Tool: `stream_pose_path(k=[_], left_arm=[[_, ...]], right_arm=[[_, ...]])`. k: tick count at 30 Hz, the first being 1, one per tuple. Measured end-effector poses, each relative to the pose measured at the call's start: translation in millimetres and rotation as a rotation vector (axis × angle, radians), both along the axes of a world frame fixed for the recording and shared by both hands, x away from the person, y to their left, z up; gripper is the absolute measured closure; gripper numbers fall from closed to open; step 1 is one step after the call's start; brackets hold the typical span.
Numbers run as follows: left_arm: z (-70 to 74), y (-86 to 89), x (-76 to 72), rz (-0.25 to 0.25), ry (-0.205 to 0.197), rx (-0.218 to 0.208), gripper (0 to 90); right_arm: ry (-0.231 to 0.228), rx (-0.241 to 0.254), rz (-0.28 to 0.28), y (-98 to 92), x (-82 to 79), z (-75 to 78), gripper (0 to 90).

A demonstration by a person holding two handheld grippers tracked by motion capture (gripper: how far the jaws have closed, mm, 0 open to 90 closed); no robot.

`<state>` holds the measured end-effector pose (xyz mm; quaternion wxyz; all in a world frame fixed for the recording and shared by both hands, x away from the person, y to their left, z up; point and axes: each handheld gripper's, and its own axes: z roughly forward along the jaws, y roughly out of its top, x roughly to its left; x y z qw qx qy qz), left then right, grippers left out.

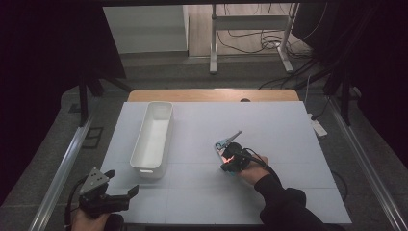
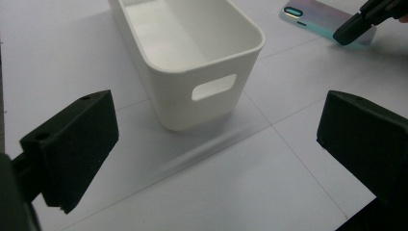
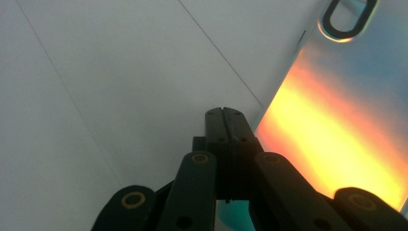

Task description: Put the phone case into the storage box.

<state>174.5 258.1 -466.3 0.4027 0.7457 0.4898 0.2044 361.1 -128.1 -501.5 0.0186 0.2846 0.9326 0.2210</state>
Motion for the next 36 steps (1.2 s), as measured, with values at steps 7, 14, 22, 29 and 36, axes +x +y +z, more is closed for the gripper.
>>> stream_pose_path(k=[7, 14, 22, 29, 36], left_arm=[[0.0, 0.0, 0.1, 0.001, 0.001, 0.000, 1.5], [0.0, -0.1, 0.3, 0.000, 0.002, 0.001, 1.6], [-0.1, -0.2, 0.3, 0.000, 0.001, 0.001, 1.6], [-0.1, -0.3, 0.3, 0.000, 0.002, 0.002, 1.6], [0.1, -0.4, 0.3, -0.001, 0.003, 0.004, 1.7]], right_arm=[[-0.010, -0.006, -0.029, -13.0, 4.6, 1.0, 89.2], [-0.013, -0.010, -0.044, -18.8, 7.0, 1.2, 89.2], [-0.025, -0.001, -0.041, -18.9, 6.3, 4.3, 86.7], [-0.037, 0.021, -0.048, -20.4, 7.2, 11.5, 80.1], [-0.062, 0.030, -0.058, -19.9, 8.3, 18.4, 69.8]])
